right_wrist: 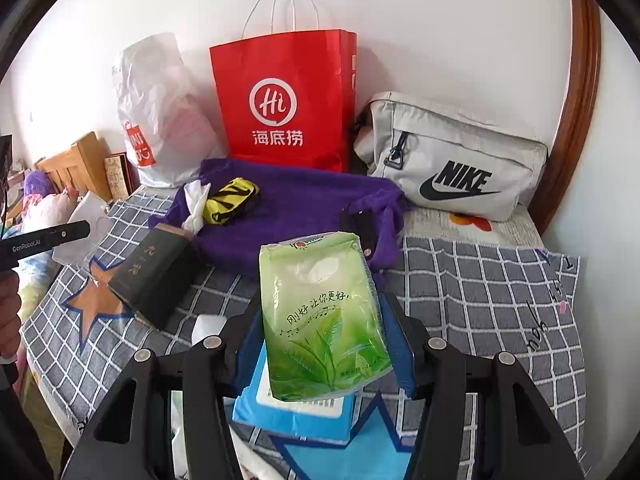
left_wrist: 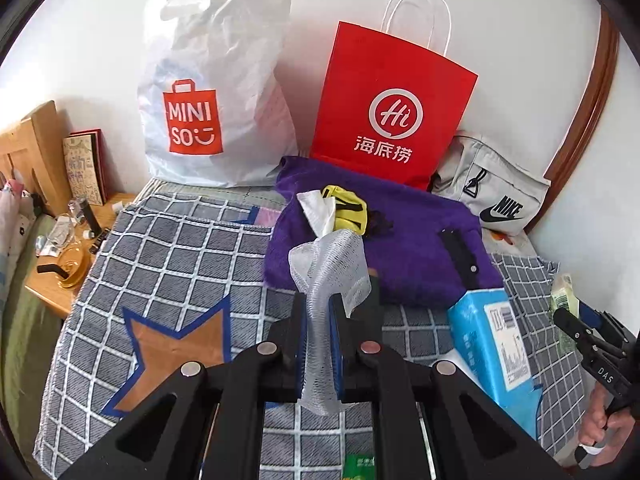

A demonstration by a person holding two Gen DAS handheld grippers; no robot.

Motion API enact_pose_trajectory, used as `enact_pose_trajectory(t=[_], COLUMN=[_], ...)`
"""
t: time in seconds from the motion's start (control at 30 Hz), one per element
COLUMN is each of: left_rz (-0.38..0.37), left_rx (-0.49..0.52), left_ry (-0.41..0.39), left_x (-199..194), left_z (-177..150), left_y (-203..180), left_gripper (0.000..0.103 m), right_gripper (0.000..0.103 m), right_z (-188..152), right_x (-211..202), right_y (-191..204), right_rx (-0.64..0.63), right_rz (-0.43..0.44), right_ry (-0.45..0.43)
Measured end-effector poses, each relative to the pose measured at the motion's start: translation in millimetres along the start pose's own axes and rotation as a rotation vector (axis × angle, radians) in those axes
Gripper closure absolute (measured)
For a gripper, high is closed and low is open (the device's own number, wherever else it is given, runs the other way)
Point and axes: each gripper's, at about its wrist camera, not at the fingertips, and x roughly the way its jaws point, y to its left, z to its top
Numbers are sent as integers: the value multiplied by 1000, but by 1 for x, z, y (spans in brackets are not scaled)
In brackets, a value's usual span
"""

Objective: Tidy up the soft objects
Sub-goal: 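Carry the mesh bag with the left tool while the right tool carries the green pack to the towel, then open the left tool to drop the mesh bag on the towel while the right tool releases the green pack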

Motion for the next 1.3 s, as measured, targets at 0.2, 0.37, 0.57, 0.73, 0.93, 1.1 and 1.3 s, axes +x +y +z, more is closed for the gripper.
enact_pose_trajectory(t=[0.2,0.37,0.57,0.73,0.93,1.1,1.3], left_rz=[-26,-39,-25,-30,-30,-37,-78], left_rx=[-19,-25,-29,-41,-27,-15,-33], left_ry=[16,25,30,45,63,76,110], left_x=[19,32,49,66,86,104,135], left_z=[20,37,56,67,86,95,102], left_y=[-6,-10,-11,-11,-20,-28,-37], left_gripper=[93,93,93,93,93,93,93], right_gripper=[48,48,48,48,48,48,48], right_z=[24,47,76,93,106,99,90], right_x=[16,29,44,66,96,127,167], right_y=[-4,-8,-13,-14,-13,-7,-10], right_rx=[1,-12,-20,-2,-5,-54,-50], right_rz=[4,-8,-1,13,31,33,65], right_ry=[-17,-30,-53,-47,-17,37,134])
